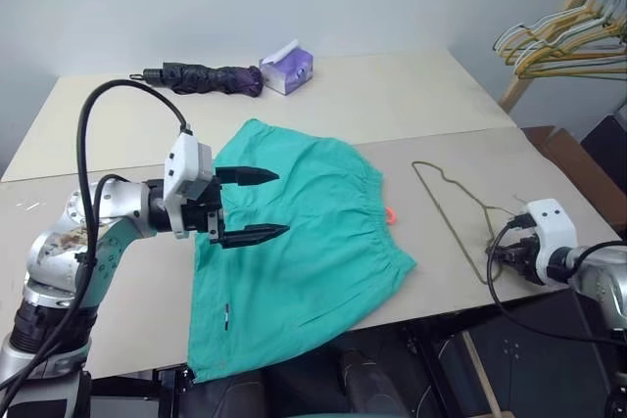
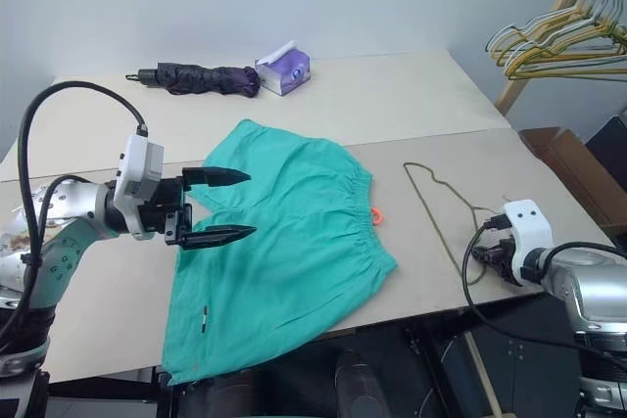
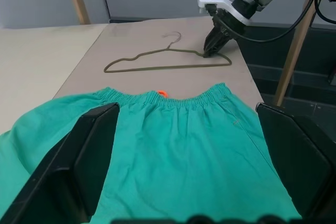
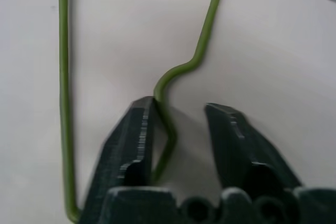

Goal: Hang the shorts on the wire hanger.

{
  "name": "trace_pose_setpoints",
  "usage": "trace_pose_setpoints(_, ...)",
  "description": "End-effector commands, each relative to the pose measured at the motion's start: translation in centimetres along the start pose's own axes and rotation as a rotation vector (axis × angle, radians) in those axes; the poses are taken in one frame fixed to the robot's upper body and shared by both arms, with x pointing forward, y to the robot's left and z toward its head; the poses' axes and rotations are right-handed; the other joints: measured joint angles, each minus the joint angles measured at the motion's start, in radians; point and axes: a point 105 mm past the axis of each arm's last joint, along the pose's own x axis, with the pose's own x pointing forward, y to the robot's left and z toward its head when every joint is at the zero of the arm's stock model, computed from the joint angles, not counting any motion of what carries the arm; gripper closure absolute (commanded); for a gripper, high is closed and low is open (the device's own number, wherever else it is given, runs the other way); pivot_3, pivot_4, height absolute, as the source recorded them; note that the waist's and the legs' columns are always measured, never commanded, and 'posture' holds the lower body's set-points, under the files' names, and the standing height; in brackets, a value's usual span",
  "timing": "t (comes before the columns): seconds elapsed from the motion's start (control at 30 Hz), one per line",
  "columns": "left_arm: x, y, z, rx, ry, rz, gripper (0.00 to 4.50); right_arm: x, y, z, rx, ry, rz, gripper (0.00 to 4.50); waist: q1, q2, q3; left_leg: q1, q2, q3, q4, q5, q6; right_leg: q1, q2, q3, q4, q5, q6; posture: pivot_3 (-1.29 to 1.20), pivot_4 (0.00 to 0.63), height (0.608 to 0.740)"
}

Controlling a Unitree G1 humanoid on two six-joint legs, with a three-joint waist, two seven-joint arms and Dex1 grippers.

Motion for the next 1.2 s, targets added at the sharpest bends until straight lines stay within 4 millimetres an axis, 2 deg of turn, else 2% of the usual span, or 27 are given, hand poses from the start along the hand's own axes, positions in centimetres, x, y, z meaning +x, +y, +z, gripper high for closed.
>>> trace_pose_setpoints(0.03,-0.3,0.2,1.2,0.076,-0.008,0.006,0.00,-0.1,-0.3,0.2,0.001,-0.020,-0.015,3.90,0.000,0.000,0.000,-0.001,0.000,0.000,0.000,0.000,0.000,-0.001,0.000,0.000,0.000,0.000,0.001,-0.11,0.110,0.740)
trace_pose_setpoints(0.1,-0.3,0.3,1.2,0.083,-0.005,0.007,0.00,-0.2,-0.5,0.5,-0.033,-0.038,-0.033,4.47,-0.001,0.000,0.000,-0.001,0.000,0.000,0.000,0.000,0.000,-0.001,0.000,0.000,0.000,0.003,0.005,-0.11,0.105,0.740)
trace_pose_setpoints(0.2,-0.3,0.7,1.2,0.099,0.001,0.010,0.00,-0.4,-0.7,1.3,-0.155,-0.078,-0.083,4.47,-0.002,0.000,0.000,-0.003,0.000,0.000,0.000,0.000,0.000,-0.003,0.000,-0.001,0.000,0.003,0.006,-0.11,0.096,0.740)
trace_pose_setpoints(0.27,-0.3,1.2,1.3,0.115,0.001,0.019,0.00,-0.8,-1.0,2.6,-0.231,-0.136,-0.122,4.47,-0.004,0.001,-0.001,-0.003,0.000,0.000,0.000,0.000,0.000,-0.003,0.000,0.000,0.000,0.004,0.007,-0.12,0.085,0.740)
trace_pose_setpoints(0.4,-0.1,2.6,2.0,0.141,-0.018,0.053,0.00,-2.3,-0.9,6.8,-0.625,-0.310,-0.265,4.47,-0.006,0.006,-0.003,-0.004,-0.001,0.000,0.001,0.000,0.000,-0.004,0.000,0.000,0.000,0.005,0.008,-0.13,0.059,0.740)
trace_pose_setpoints(0.47,0.1,3.4,2.4,0.160,-0.029,0.072,0.00,-3.1,0.1,9.2,-0.869,-0.435,-0.311,4.47,-0.007,0.008,-0.005,-0.005,-0.001,0.000,0.001,0.000,0.000,-0.006,0.000,0.000,0.000,0.005,0.008,-0.14,0.048,0.740)
trace_pose_setpoints(0.53,0.3,4.3,2.8,0.176,-0.039,0.100,0.00,-3.9,1.4,10.7,-1.093,-0.536,-0.321,4.47,-0.015,0.009,-0.006,-0.006,-0.001,0.000,0.001,0.000,0.000,-0.006,0.000,0.000,0.000,0.005,0.009,-0.15,0.044,0.740)
trace_pose_setpoints(0.7,0.6,6.6,3.7,0.137,-0.044,0.148,0.00,-4.9,4.5,12.3,-1.530,-0.736,-0.258,4.47,-0.035,0.010,-0.010,-0.008,-0.001,0.000,0.001,0.000,0.000,-0.008,0.000,0.000,0.000,0.006,0.010,-0.17,0.027,0.740)
trace_pose_setpoints(0.83,1.2,7.8,4.2,0.087,-0.016,0.135,0.00,-5.1,5.9,13.8,-1.822,-0.849,-0.258,4.47,-0.060,0.011,-0.016,-0.011,-0.002,0.000,0.002,0.000,0.000,-0.010,-0.001,0.000,0.000,0.007,0.011,-0.19,0.016,0.740)
trace_pose_setpoints(0.97,1.7,7.9,3.8,0.026,0.021,0.047,0.00,-4.8,6.9,14.9,-1.945,-0.925,-0.246,4.47,-0.091,0.012,-0.024,-0.011,-0.002,-0.001,0.002,0.001,-0.001,-0.010,-0.001,0.000,0.001,0.007,0.011,-0.20,0.006,0.740)
trace_pose_setpoints(1.1,4.0,7.8,1.4,0.001,0.181,-0.034,0.00,-4.8,9.8,16.5,-2.028,-1.062,-0.206,4.47,-0.127,0.012,-0.031,-0.010,-0.002,-0.002,0.002,0.001,-0.001,-0.009,-0.001,0.000,0.002,0.009,0.009,-0.20,0.000,0.740)
trace_pose_setpoints(1.2,4.7,8.0,0.4,-0.010,0.250,-0.053,0.00,-4.9,10.7,17.2,-2.045,-1.107,-0.200,4.47,-0.147,0.012,-0.032,-0.007,-0.003,-0.004,0.002,0.002,-0.003,-0.005,-0.001,0.000,0.001,0.010,0.009,-0.20,0.000,0.740)
